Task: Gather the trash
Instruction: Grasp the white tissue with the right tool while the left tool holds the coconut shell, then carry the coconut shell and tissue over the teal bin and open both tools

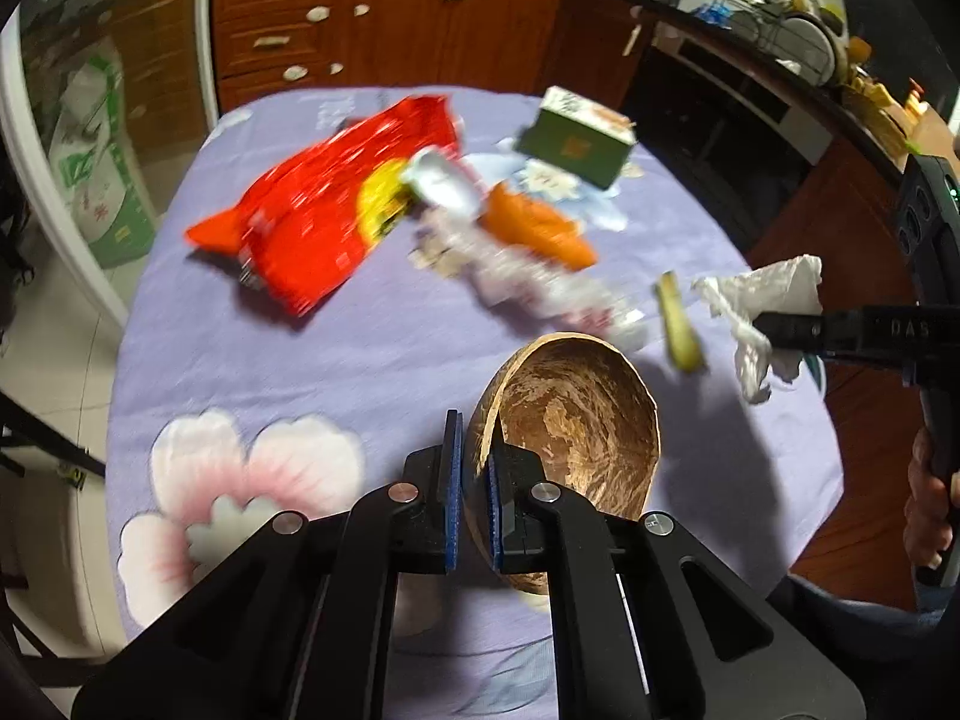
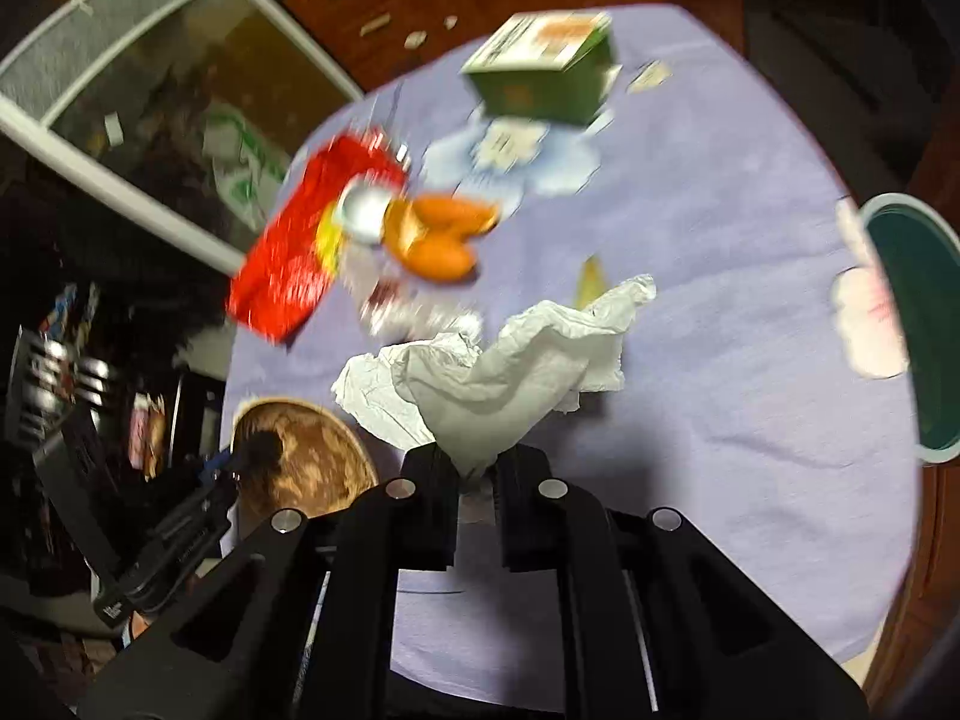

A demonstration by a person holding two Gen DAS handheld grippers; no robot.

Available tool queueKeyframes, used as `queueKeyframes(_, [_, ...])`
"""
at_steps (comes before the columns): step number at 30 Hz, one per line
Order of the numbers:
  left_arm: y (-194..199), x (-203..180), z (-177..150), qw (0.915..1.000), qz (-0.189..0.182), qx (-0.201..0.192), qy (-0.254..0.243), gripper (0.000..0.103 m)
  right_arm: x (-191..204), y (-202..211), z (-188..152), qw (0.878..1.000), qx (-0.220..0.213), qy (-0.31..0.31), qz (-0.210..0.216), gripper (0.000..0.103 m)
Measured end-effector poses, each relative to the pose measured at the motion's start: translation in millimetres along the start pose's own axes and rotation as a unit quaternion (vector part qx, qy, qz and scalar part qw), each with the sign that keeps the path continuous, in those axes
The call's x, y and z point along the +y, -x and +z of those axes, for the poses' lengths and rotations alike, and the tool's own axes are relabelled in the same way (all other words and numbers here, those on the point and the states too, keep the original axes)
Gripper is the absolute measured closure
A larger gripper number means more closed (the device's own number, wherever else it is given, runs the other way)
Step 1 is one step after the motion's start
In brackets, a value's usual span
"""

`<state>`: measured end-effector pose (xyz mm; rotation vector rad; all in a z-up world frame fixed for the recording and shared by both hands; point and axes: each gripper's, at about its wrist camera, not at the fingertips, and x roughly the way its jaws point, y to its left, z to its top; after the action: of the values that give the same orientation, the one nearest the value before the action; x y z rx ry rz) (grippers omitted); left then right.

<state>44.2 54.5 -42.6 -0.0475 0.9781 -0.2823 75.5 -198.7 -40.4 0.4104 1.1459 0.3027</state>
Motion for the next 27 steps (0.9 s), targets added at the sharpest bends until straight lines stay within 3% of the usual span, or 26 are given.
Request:
queueKeyframes(12, [-16, -116, 57, 0.9952, -0.041, -0.014, -0.088, 0.095, -117, 95, 21, 0.992, -0.097, -0.076, -0.02, 0.094])
queueKeyframes(20, [-52, -229, 91, 0.9824, -0.078, -0.001, -0.169, 0.095, -214, 147, 14, 0.977, -0.15, -0.139, -0.058, 0.094])
queueKeyframes(27, [-102, -315, 100, 0.9702, -0.097, 0.033, -0.22, 0.095, -288, 162, 2, 0.965, -0.156, -0.196, -0.076, 0.094])
